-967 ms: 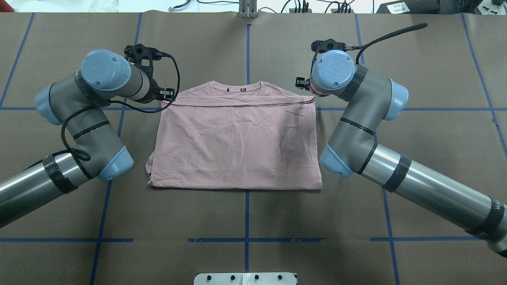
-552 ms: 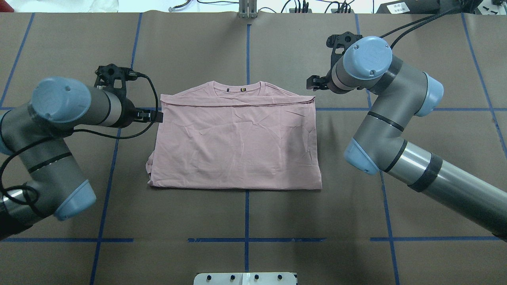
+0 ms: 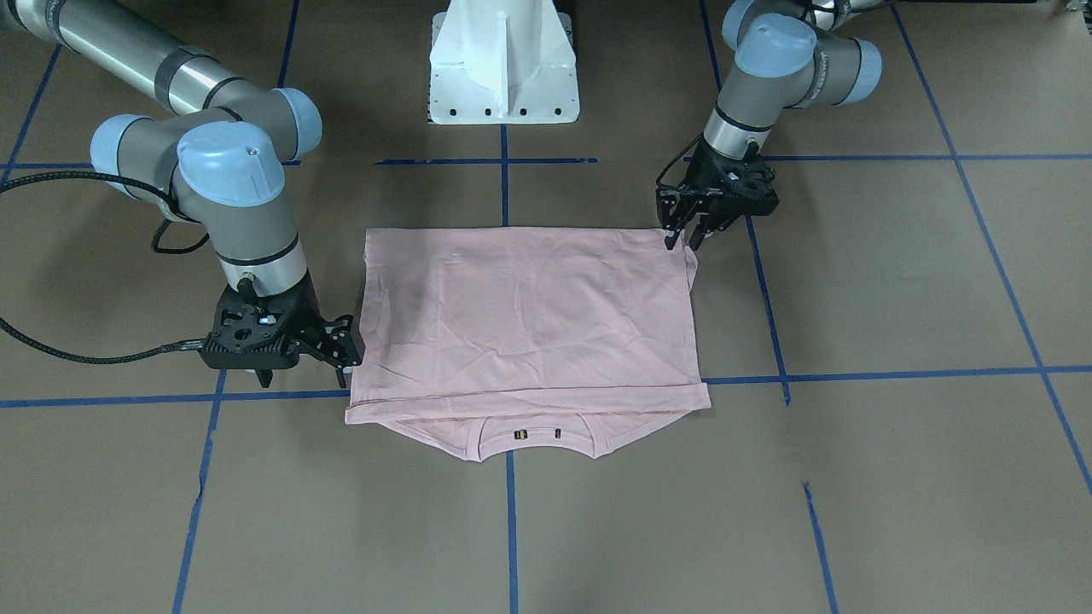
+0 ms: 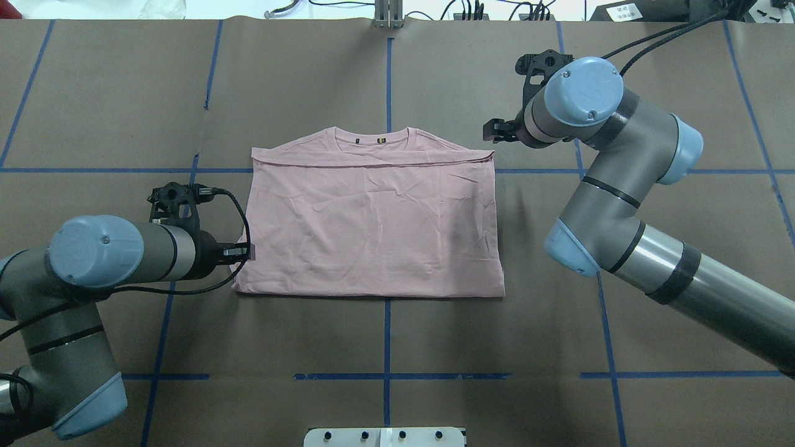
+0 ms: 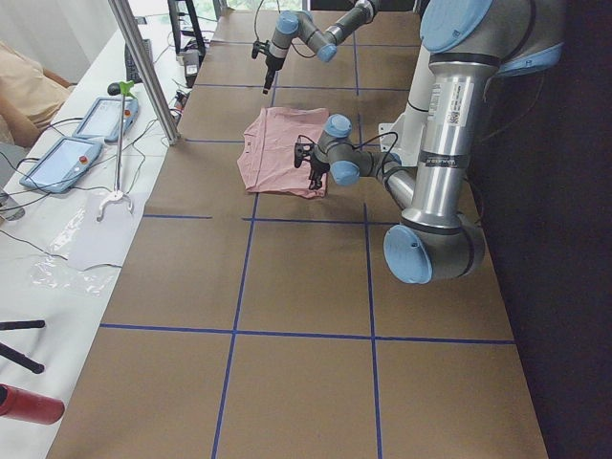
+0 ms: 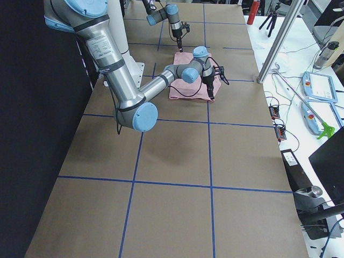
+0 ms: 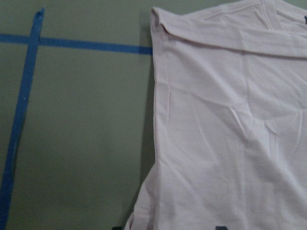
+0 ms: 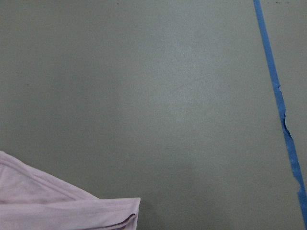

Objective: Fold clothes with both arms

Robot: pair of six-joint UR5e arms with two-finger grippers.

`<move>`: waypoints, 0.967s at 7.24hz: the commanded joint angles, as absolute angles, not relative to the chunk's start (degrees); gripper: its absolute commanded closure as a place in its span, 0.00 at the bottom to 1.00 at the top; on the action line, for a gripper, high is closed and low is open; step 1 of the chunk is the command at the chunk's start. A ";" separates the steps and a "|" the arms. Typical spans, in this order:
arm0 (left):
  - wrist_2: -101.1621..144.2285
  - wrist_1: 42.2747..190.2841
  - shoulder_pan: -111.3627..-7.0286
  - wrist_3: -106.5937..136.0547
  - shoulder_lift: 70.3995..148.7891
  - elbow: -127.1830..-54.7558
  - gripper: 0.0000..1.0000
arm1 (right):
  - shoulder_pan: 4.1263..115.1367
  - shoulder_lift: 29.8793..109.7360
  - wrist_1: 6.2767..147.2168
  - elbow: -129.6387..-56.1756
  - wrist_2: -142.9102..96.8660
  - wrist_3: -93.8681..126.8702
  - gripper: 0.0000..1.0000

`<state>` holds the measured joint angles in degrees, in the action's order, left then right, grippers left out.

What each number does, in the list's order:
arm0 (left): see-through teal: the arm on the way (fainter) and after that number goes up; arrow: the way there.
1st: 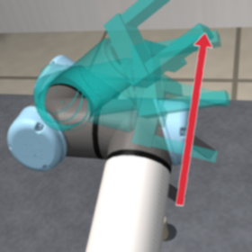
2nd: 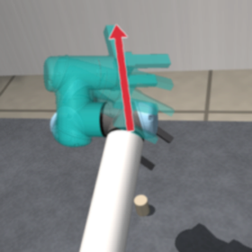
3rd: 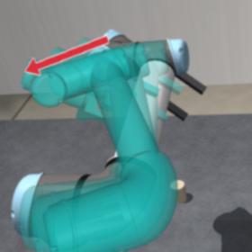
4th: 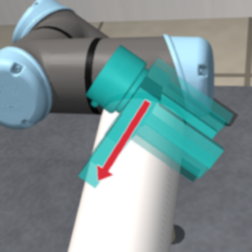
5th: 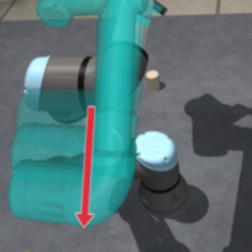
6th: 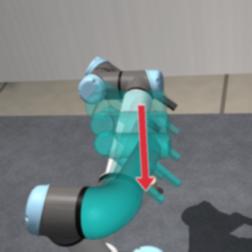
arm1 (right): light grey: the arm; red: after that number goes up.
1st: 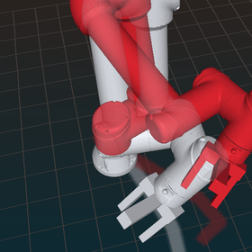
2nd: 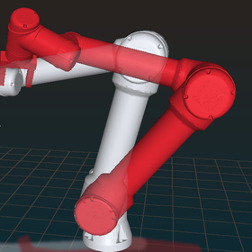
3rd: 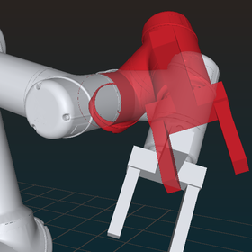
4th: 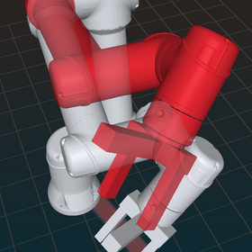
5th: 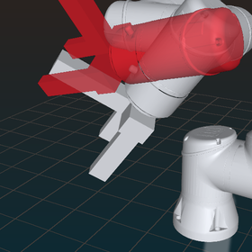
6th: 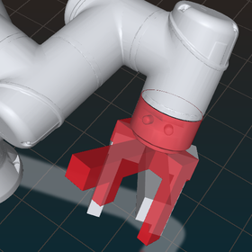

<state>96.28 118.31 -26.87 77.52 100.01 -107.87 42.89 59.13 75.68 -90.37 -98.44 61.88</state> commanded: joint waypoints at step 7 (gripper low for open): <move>95.54 118.21 -23.73 78.22 99.76 -106.61 0.64 | 42.89 59.24 75.67 -90.26 -98.17 61.96 0.00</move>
<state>95.54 118.21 -24.19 78.22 99.77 -106.73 42.89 59.24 75.67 -90.27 -98.21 61.96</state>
